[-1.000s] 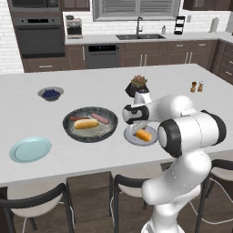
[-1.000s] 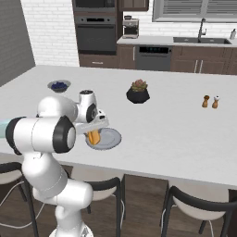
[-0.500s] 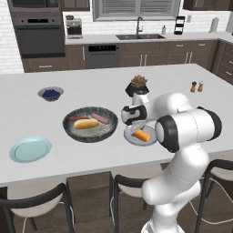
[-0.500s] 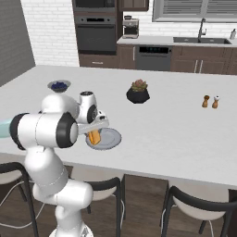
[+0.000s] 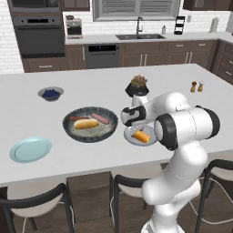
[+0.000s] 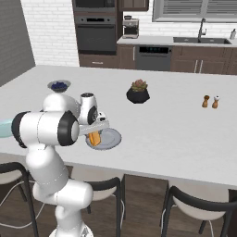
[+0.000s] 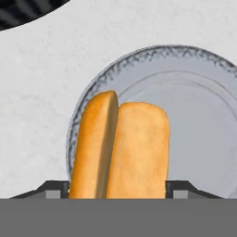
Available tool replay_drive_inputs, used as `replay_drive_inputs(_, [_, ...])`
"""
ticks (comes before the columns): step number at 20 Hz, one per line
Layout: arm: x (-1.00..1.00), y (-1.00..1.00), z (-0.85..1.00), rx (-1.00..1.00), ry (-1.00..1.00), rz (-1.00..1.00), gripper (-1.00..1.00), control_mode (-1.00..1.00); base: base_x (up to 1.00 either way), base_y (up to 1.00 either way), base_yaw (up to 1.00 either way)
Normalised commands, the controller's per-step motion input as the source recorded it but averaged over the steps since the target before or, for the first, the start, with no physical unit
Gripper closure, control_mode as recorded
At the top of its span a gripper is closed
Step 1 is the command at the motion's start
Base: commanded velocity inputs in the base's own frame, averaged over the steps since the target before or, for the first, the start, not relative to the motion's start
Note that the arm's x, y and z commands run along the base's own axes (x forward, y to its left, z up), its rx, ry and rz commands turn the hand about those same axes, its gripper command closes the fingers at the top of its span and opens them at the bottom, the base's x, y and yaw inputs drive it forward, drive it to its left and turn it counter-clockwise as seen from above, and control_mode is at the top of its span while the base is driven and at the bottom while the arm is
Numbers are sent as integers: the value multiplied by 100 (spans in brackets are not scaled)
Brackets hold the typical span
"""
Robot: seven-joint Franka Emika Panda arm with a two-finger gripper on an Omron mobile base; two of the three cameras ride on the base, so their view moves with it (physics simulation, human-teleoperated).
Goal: Place one bun and one sausage from the bowl on each plate.
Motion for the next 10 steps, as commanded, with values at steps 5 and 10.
replay_drive_inputs(5, [0, 0, 0, 0, 0, 0, -100, -100, 0, 0, 0])
replay_drive_inputs(10, [0, 0, 0, 0, 0, 0, -100, -100, 0, 0, 0])
